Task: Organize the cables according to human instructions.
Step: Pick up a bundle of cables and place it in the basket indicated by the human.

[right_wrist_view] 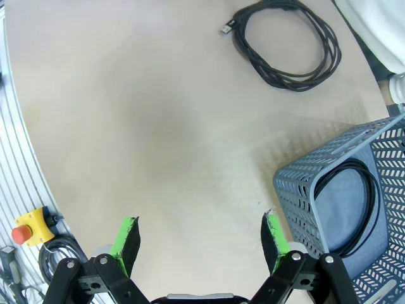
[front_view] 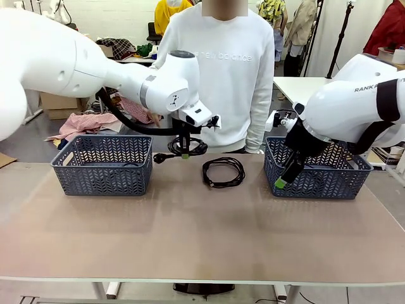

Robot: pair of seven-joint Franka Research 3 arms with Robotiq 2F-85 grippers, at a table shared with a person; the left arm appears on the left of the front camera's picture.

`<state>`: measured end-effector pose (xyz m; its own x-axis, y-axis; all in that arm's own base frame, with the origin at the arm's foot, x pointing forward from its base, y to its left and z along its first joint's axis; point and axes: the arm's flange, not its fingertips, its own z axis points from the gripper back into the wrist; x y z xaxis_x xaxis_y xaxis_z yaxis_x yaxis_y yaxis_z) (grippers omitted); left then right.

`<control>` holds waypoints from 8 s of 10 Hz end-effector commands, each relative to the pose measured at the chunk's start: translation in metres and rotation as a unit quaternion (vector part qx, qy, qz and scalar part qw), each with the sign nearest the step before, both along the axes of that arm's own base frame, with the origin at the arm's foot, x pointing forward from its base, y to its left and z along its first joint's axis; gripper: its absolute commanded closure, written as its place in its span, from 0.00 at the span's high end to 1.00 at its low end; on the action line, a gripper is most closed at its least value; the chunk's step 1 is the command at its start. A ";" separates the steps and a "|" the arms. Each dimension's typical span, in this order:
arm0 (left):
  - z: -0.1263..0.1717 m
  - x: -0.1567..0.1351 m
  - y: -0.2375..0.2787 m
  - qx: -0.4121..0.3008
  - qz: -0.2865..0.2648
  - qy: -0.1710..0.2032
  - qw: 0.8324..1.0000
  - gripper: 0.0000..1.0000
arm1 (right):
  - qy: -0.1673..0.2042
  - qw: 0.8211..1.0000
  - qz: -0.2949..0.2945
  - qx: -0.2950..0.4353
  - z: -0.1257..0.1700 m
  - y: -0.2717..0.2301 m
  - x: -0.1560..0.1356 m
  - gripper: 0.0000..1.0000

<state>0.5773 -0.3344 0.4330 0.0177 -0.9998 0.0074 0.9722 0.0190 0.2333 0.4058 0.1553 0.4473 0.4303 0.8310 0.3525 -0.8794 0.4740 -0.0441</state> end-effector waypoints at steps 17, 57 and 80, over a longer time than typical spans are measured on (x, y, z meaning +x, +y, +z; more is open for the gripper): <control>0.029 -0.008 0.204 -0.016 0.096 -0.035 0.995 0.00 | -0.001 1.000 -0.001 0.001 0.002 0.001 0.001 1.00; 0.021 -0.146 0.146 -0.184 0.053 0.026 0.981 1.00 | -0.001 1.000 -0.001 0.001 0.002 0.001 0.001 1.00; -0.003 -0.162 0.128 -0.175 0.062 0.039 0.982 1.00 | -0.001 1.000 -0.001 0.001 0.002 0.001 0.001 1.00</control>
